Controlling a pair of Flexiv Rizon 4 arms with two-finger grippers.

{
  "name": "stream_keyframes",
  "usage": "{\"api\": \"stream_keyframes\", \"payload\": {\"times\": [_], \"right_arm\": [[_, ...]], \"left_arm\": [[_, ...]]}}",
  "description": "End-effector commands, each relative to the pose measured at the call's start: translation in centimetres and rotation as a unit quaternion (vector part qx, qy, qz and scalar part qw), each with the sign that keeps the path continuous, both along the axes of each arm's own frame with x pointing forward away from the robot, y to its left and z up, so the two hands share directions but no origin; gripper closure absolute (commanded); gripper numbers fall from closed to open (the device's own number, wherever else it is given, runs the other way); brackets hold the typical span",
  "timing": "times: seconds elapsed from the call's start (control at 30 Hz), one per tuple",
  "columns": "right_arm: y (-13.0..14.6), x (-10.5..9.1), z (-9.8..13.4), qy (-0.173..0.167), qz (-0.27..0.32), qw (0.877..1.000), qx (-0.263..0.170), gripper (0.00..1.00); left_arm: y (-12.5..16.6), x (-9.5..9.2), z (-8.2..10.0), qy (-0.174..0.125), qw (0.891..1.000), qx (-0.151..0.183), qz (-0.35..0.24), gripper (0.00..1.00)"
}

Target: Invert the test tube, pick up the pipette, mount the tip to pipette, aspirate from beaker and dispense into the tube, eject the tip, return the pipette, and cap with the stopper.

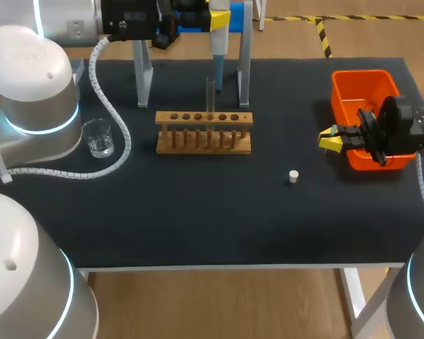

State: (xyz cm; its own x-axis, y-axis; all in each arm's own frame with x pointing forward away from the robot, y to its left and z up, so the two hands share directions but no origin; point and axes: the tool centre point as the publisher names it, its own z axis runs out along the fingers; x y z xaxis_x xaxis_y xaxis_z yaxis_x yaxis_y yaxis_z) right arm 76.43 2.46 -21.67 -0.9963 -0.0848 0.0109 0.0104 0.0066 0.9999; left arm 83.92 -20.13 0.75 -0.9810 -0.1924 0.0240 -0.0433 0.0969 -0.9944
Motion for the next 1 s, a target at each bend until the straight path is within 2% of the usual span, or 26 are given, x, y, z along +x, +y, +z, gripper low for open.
{"api": "stream_keyframes", "payload": {"times": [0.03,0.27,0.73,1.0], "right_arm": [[-0.1,-0.1,0.0,0.0,0.0,1.0,-0.001,1.0],[-0.1,-0.1,0.0,0.0,0.0,1.0,-0.001,1.0],[-0.1,-0.1,0.0,0.0,0.0,1.0,-0.001,1.0],[-0.1,-0.1,0.0,0.0,0.0,1.0,-0.001,1.0]], "left_arm": [[0.0,0.0,0.0,-0.001,1.0,-0.001,0.0,1.0],[0.0,0.0,0.0,-0.001,1.0,-0.001,0.0,1.0],[-1.0,-1.4,-1.3,-0.004,1.0,0.0,-0.004,1.0],[-1.8,-1.4,-1.4,-0.004,1.0,-0.005,-0.006,1.0]]}}
